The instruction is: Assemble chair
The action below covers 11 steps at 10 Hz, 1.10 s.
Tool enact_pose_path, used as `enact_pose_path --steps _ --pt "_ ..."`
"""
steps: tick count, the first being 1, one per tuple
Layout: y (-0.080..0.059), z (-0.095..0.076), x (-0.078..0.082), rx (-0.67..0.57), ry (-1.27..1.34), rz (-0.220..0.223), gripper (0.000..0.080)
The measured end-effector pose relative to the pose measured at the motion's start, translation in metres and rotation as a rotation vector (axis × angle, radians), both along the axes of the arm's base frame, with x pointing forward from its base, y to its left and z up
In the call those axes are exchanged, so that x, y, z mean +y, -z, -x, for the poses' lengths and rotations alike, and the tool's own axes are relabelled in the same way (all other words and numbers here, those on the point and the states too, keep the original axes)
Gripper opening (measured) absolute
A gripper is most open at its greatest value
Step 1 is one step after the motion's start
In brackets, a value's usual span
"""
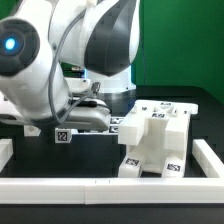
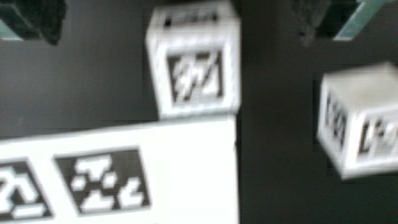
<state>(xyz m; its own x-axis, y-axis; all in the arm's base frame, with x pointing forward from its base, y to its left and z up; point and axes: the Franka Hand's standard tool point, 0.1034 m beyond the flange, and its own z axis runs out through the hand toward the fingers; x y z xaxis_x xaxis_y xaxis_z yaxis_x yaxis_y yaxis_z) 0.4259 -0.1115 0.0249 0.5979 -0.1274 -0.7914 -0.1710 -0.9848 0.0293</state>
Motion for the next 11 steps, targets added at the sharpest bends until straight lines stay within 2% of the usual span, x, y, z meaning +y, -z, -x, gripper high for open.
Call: enact_pose_path --steps 1,3,5,6,7,8,9,11 --pt "0.002 0.003 0.003 0.008 0.003 0.002 0.0649" --pt "0.009 0.021 0.001 0.056 0.031 0.010 0.0649" --pt "0.016 0.026 -0.001 0.063 0.032 0.017 0.0649" --pt "0.018 0.027 -0.001 0.067 0.033 0.020 0.0562" --pt "0.017 0.026 -0.001 0.065 0.033 0.020 0.0427" --pt "0.018 0.027 -0.002 0.066 0.034 0.020 0.0427" --pt "0.018 0.027 -0.002 0.066 0.035 0.020 0.0279" --pt "0.012 0.023 -0.001 0.056 0.025 0.019 0.0279"
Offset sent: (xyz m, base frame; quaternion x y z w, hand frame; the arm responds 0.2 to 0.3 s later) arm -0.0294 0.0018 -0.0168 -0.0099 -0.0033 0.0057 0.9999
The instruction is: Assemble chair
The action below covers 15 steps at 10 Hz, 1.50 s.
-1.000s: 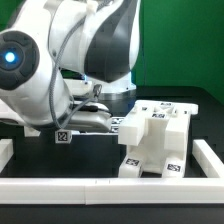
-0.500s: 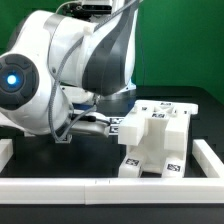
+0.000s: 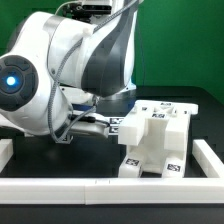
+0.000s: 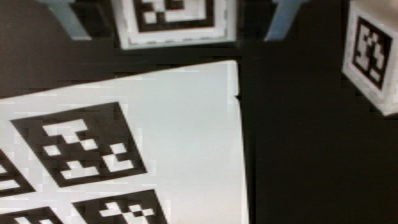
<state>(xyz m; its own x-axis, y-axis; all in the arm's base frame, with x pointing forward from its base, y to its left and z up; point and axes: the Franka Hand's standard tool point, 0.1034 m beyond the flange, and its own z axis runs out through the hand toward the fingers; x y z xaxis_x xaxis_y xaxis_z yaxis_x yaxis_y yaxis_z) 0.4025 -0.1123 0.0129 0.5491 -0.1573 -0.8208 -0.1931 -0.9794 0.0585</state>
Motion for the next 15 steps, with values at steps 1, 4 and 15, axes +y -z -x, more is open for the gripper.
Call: enact_pose_path --steps 1,4,15 --pt "-0.017 -0.010 0.005 -0.032 -0.020 -0.004 0.0279" --pt "-0.078 -0.044 0.024 -0.281 -0.056 -0.018 0.0279" --pt "-0.153 -0.098 0.111 -1.182 -0.116 0.069 0.0281"
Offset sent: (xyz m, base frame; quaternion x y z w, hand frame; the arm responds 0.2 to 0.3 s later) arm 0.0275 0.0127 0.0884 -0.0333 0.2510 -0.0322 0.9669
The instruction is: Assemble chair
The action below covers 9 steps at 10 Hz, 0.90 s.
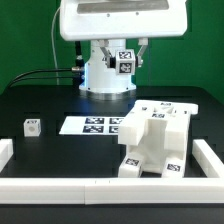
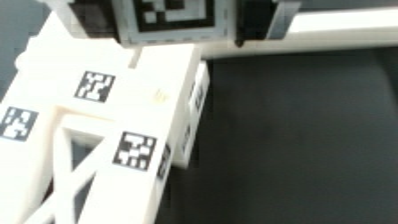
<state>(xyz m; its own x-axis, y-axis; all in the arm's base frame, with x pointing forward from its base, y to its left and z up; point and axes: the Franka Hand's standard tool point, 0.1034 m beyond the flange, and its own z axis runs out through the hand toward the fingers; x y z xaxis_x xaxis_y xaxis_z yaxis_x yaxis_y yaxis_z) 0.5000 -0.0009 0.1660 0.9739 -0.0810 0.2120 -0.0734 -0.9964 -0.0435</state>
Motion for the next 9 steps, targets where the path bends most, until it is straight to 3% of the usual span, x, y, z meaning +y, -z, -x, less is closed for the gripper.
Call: enact_pose_path --steps 1,2,3,4,6,7,8,9 --pt "0.005 0.006 -0.003 -0.018 -0.001 0.006 0.0281" --pt "0.001 -0.003 -0.006 -0.121 0.003 0.028 0.0281" --pt "0.002 -0.001 -0.006 -0.195 0.011 0.044 0.0281" --pt "0.006 -0.003 0.009 -0.252 0.025 0.048 0.0281" --pt "0.005 -0.030 0.053 -0.406 0.066 0.031 0.0281" --pt "0.018 -0.034 0.079 -0.433 0.082 0.023 0.0281" --pt "0.037 -0.029 0.094 -0.392 0.097 0.024 0.0281" --pt "0.044 -0.023 0.101 -0.356 0.110 0.024 0.0281"
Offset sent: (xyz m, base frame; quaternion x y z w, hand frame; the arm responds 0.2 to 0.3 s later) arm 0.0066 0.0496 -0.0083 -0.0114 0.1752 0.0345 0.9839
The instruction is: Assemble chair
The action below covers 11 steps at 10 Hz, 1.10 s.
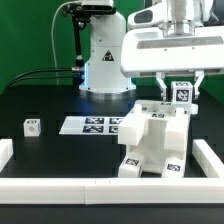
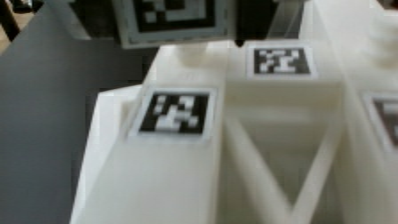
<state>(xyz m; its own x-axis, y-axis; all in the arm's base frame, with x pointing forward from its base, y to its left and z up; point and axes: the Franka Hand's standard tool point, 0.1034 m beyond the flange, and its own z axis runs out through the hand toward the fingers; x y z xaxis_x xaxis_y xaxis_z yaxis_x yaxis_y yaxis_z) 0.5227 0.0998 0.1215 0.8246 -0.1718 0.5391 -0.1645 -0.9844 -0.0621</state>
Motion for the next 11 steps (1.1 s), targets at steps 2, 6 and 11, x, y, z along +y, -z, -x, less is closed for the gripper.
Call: enact_pose_path --steps 2,6,11 --pt "-0.002 -0.002 -0.006 -0.003 0.000 0.007 0.0281" --pt "0.005 -0.012 -0.005 -0.004 -0.007 0.023 0.0281" --pt "0.015 -0.015 -0.009 0.001 -0.004 0.037 0.0281"
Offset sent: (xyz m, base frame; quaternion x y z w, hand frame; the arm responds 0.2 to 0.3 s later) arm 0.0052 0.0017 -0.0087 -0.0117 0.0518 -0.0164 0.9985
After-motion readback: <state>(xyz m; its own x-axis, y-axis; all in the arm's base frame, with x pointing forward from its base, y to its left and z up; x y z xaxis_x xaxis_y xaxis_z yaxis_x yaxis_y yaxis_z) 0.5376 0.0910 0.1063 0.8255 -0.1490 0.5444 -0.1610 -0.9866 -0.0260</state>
